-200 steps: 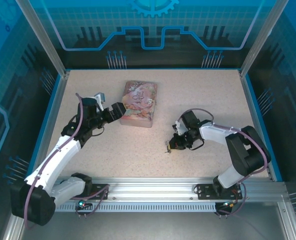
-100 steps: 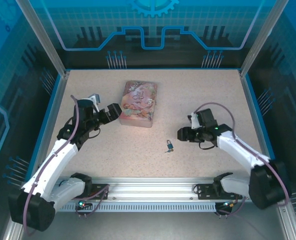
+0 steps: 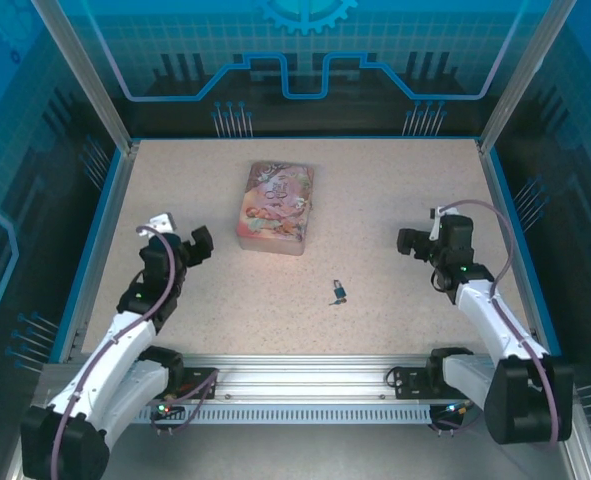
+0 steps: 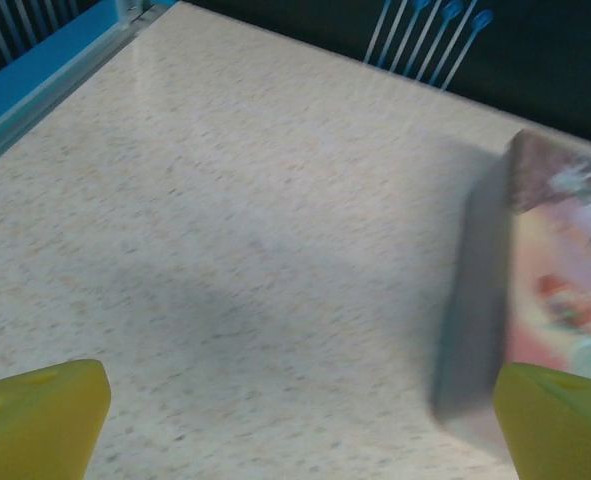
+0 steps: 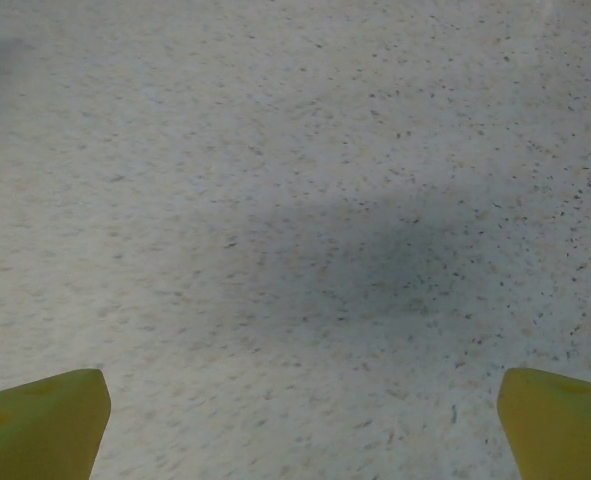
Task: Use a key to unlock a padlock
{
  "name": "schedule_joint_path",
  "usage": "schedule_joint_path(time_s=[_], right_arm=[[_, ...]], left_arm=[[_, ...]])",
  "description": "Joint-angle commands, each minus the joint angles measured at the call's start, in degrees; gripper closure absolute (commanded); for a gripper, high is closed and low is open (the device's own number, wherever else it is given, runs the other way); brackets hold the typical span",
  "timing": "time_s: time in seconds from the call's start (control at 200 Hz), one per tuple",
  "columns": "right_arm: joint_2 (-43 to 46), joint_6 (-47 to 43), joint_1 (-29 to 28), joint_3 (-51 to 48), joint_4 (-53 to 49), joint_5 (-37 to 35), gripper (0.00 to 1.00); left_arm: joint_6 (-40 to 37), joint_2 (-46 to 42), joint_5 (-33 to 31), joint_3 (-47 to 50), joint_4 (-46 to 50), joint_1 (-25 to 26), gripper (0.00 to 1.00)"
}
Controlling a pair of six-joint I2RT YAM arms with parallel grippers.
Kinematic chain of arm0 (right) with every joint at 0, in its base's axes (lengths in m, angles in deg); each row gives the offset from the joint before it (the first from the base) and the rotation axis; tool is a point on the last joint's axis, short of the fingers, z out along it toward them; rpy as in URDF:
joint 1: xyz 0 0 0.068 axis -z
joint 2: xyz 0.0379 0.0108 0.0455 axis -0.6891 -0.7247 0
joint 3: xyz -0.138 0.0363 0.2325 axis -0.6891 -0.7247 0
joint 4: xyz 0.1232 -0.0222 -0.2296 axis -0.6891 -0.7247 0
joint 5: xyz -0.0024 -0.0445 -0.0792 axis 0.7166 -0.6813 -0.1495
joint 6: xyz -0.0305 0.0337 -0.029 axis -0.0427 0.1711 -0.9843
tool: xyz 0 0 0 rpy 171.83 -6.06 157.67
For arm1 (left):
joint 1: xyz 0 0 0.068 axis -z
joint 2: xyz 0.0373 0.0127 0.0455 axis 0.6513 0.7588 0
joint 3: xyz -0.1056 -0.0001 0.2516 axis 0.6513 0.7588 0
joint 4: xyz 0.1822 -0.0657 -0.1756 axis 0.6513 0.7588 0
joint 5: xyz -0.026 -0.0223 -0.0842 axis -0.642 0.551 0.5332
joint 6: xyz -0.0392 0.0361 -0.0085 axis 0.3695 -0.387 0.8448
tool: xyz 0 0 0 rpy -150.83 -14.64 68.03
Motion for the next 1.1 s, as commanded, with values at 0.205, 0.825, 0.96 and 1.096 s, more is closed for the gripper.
schedule_joint_path(time_s=[0.205,0.825,0.96,1.096], right_arm=[[-14.46,-4.23,2.02,-5.07,33.23,6.04,0.0],[-24.62,-12.84,-2.68,-5.54,45.61,4.57,0.0],[-24.66,-13.0,-3.12,-5.41,45.61,3.92,0.0],[-24.71,-13.15,-3.3,-5.39,45.61,3.75,0.0]], left_arm=[[-14.81,11.97,1.27,9.06,-28.08,-2.1,0.01],[-19.97,45.58,25.03,8.58,-69.17,-9.84,0.01],[-18.88,44.7,24.7,6.27,-62.93,-10.35,0.01],[-17.47,44.27,22.66,3.28,-56.61,-10.93,0.01]])
